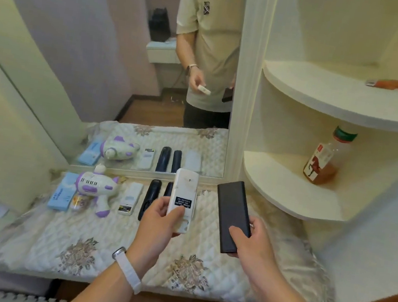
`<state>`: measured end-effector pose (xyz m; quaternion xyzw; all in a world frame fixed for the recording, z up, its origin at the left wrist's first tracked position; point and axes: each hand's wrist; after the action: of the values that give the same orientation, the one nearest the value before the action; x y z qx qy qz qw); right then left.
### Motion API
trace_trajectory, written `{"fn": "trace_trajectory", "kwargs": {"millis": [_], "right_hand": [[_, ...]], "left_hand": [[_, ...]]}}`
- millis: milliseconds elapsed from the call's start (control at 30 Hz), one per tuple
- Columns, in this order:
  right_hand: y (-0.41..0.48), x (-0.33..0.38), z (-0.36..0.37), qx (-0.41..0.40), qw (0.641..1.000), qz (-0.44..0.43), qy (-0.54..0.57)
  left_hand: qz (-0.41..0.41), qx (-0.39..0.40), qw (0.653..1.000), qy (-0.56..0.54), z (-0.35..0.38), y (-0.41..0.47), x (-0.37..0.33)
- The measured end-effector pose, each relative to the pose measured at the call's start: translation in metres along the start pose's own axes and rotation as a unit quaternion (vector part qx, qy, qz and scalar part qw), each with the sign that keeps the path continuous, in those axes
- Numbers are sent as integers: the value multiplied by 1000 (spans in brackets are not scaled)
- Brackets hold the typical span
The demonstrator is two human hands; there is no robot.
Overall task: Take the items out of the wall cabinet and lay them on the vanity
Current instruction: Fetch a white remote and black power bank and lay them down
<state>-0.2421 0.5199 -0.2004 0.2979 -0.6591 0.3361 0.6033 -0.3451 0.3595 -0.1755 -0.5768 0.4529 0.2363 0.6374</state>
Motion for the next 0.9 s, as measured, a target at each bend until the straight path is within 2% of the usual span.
{"fn": "trace_trajectory", "kwargs": {"millis": [267,533,900], "right_hand": [[51,-37,0,39,998,46,-20],[104,-79,9,41,990,131,-44],[172,-132,35,-20,968,223,-111]], "left_hand": [[-47,-43,998,-11,14,34,11],[-131,-5,991,21,33,98,29],[-204,55,973,89,58,203,59]]}}
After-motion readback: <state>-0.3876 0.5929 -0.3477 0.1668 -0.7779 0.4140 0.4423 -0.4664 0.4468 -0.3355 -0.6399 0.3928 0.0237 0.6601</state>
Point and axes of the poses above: each hand's wrist, its own y-axis towards the middle knuckle, its own z-axis out of the palm, x = y × z, and after that the axes turned 14 degrees about -z, right-handed
